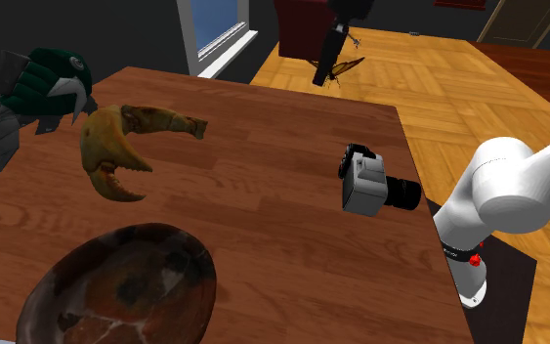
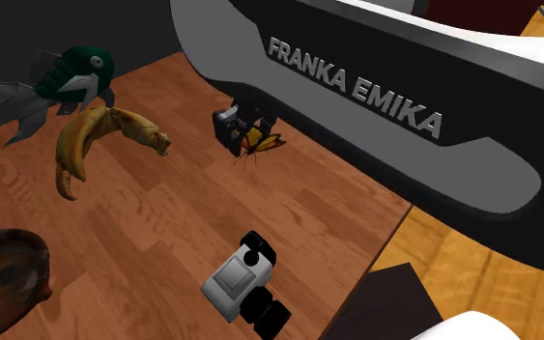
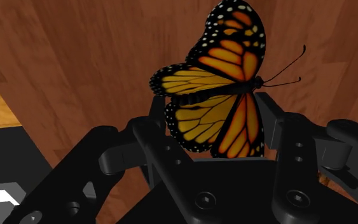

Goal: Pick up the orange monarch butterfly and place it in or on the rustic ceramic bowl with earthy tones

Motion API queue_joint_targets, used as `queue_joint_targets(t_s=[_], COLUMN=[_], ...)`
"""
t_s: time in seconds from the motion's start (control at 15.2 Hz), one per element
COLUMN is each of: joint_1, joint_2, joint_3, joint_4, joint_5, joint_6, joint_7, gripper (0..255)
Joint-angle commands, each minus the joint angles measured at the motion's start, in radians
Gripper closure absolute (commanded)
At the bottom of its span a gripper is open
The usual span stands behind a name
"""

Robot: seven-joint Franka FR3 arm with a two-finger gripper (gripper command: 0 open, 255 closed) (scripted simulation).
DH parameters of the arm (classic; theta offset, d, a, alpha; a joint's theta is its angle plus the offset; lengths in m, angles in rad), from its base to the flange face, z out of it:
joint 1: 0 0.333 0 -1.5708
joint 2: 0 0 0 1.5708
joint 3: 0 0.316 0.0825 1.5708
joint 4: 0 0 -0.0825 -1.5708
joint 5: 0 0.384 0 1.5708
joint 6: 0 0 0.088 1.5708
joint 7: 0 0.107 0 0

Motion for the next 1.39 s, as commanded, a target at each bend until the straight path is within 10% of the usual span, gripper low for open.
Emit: queue_joint_targets(t_s=[0.0,1.32], joint_1=[0.011,0.103], joint_2=[0.022,0.454], joint_3=[0.036,0.451], joint_4=[0.019,0.42], joint_5=[0.009,-0.115], joint_6=[0.009,0.065], joint_7=[0.043,0.58], gripper=[255,255])
